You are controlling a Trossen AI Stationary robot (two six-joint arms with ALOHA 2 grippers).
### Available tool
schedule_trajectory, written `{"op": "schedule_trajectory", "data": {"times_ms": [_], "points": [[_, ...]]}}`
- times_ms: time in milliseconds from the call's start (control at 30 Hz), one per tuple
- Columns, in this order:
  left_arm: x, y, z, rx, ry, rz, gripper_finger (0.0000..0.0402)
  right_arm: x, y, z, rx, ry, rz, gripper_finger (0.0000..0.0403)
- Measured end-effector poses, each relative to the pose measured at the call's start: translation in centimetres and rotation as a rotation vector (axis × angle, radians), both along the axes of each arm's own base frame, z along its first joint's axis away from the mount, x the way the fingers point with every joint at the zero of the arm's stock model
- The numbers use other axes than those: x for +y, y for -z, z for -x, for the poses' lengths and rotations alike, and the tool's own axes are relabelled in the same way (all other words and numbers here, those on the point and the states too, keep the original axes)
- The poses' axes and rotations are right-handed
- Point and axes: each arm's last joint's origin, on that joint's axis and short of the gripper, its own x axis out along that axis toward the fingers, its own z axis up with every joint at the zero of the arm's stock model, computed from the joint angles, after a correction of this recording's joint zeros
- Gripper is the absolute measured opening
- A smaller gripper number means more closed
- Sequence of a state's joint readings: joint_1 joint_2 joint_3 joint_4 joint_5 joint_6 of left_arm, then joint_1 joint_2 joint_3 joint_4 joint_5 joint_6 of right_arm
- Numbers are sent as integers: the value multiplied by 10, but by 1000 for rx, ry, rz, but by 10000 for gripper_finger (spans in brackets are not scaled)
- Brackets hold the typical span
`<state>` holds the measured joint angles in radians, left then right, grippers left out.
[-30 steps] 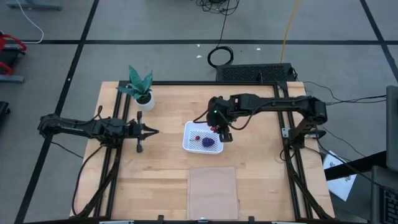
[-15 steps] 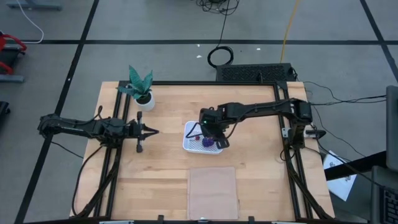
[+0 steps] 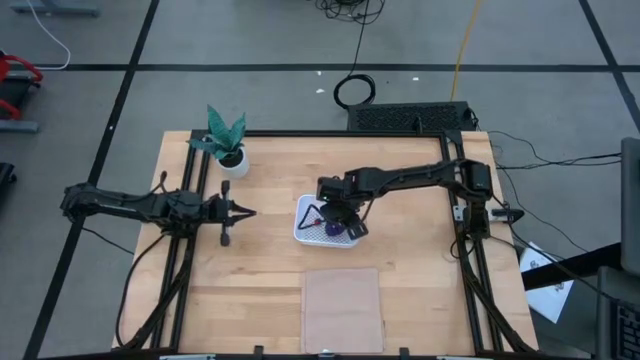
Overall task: Pick and placing Produce into tupperware
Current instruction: Put the red strawberry into the white bin
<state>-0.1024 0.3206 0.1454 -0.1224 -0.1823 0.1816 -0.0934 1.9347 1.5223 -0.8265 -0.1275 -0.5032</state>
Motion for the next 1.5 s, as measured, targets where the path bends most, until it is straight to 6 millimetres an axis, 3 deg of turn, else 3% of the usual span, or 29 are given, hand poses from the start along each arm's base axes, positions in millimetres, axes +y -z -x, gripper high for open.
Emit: {"op": "schedule_trajectory", "data": {"times_ms": [433, 1500], "points": [[0, 2, -2, -46, 7, -21, 21, -9, 17, 8, 27, 37, 1, 139], [0, 2, -2, -45, 6, -20, 21, -6, 20, 1, -20, 59, -11, 149]]}}
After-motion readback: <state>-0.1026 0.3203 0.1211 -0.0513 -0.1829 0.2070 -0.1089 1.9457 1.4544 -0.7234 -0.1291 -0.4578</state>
